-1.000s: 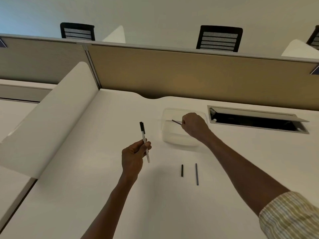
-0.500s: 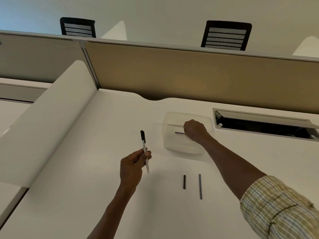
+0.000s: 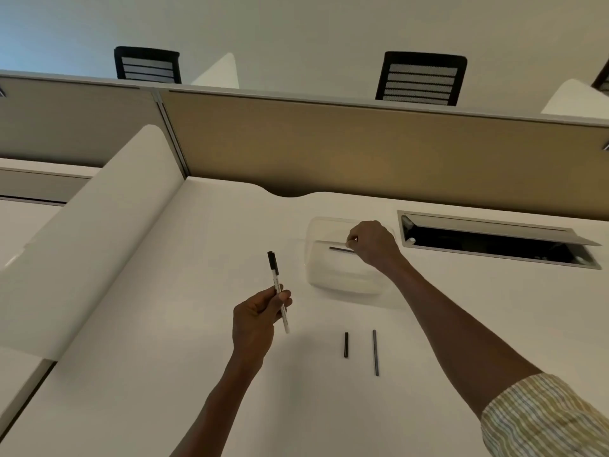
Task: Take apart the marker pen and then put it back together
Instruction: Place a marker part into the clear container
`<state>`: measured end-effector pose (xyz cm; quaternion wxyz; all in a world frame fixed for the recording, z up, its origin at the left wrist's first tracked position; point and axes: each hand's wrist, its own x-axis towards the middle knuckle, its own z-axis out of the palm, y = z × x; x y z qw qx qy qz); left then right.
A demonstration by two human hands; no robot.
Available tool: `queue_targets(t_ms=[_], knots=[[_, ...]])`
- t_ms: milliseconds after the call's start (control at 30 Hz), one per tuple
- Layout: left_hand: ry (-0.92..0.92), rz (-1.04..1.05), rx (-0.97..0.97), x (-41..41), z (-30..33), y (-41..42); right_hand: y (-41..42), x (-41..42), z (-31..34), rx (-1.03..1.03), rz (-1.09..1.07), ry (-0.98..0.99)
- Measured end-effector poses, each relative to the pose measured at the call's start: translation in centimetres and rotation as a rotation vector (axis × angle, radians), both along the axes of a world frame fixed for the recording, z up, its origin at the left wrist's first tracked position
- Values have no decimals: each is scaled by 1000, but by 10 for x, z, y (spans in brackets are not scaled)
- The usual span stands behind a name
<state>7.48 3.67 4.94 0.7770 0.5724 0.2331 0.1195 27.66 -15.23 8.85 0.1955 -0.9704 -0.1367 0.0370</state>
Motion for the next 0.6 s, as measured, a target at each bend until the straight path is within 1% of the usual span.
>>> queue_targets(t_ms=[100, 200, 400, 600], knots=[[-19, -12, -19, -10, 4, -6, -10, -26, 14, 76, -32, -102], [-41, -19, -31, -20, 11, -10, -22, -54, 23, 132, -40, -148], [-87, -31, -30, -36, 24, -17, -44, -108, 19, 146, -111, -130], [-71, -37, -41, -51, 28, -24, -64, -155, -18, 86, -192, -43]])
